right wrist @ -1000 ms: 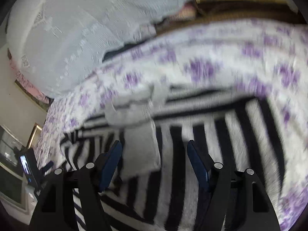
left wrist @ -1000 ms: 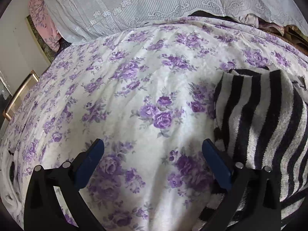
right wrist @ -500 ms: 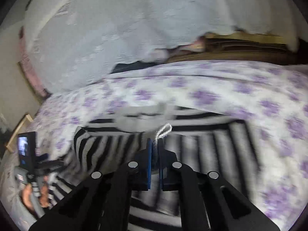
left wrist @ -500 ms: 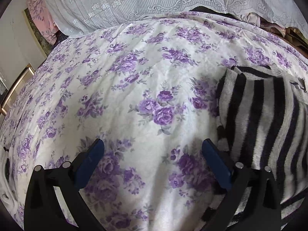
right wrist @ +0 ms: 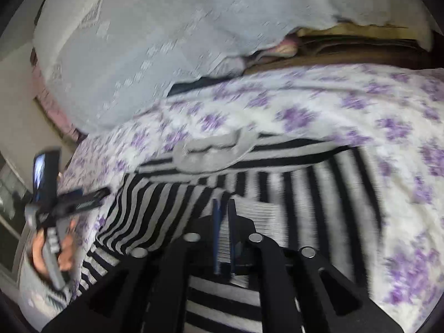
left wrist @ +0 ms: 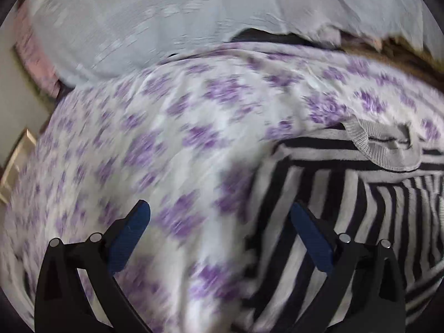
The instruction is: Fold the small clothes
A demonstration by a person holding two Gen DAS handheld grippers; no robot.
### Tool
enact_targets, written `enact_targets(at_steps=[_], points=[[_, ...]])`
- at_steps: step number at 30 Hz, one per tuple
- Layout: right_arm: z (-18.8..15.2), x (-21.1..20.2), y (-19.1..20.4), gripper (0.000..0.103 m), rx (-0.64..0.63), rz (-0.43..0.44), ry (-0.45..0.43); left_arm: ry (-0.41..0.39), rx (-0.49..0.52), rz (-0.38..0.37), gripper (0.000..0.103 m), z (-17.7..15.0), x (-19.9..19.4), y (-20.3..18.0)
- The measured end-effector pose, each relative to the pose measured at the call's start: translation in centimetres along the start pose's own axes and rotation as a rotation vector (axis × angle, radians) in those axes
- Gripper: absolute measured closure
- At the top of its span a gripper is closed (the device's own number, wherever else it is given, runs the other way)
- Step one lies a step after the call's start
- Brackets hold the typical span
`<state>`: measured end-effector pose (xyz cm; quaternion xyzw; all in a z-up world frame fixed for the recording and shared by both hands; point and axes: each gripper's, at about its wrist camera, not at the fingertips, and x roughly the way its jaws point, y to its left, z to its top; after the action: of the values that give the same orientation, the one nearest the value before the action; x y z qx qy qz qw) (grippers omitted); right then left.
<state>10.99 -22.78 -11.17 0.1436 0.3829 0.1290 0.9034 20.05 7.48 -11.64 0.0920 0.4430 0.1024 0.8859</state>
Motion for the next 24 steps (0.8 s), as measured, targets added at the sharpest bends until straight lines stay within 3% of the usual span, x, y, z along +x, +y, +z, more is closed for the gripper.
enact_targets(at_steps=[1, 3, 4, 6, 8, 12, 14, 16, 19, 22, 23, 24], points=[[-0.5, 0.9, -0.1, 0.064, 0.002, -0.013, 0.016, 0.018, 0.027, 0.025, 0.004, 0.3, 1.2, -0.8], [-1.5, 2.7, -0.8, 0.060, 0.015, -0.041, 0.044, 0.056, 0.062, 0.087, 0.004, 0.4, 4.0, -1.9], [-1.9, 3.0, -1.5, 0.061, 0.029, -0.006, 0.022, 0.007, 0.027, 0.079, 0.004, 0.4, 4.3, -1.5], [-1.6, 2.7, -2.0, 0.060, 0.059, 0.024, 0.025, 0.008, 0.010, 0.103, 0.004, 0.3, 4.7, -1.1], [-2.1, 2.6, -2.0, 0.057, 0.058, 0.036, 0.012, 0.017, 0.004, 0.084, 0.004, 0.1, 3.9, -0.3], [-2.2, 2.4, -1.5, 0.041, 0.028, 0.060, 0.013, -0.012, 0.046, 0.020, 0.004, -2.5, 0.5, 2.0], [-2.2, 2.4, -1.3, 0.038, 0.016, 0.061, 0.015, -0.007, 0.095, 0.046, 0.004, -4.2, 0.3, 2.3], [-2.1, 2.4, -1.2, 0.038, 0.009, 0.059, 0.016, 0.017, 0.144, 0.122, 0.004, -6.4, 1.6, 2.1], [-2.1, 2.1, -1.4, 0.038, 0.016, 0.063, 0.013, 0.041, -0.004, 0.020, 0.004, -7.1, 2.4, 4.6], [-2.2, -0.3, -1.0, 0.037, 0.022, -0.015, -0.024, 0.038, -0.081, 0.131, 0.004, -7.2, 1.2, 6.6], [-2.4, -1.8, -0.6, 0.032, 0.008, -0.003, -0.053, 0.011, -0.085, 0.122, 0.004, -7.5, 0.4, 7.0], [-2.7, -2.8, -0.4, 0.028, -0.006, 0.010, -0.064, -0.016, -0.095, 0.061, 0.004, -7.9, -0.6, 7.4]])
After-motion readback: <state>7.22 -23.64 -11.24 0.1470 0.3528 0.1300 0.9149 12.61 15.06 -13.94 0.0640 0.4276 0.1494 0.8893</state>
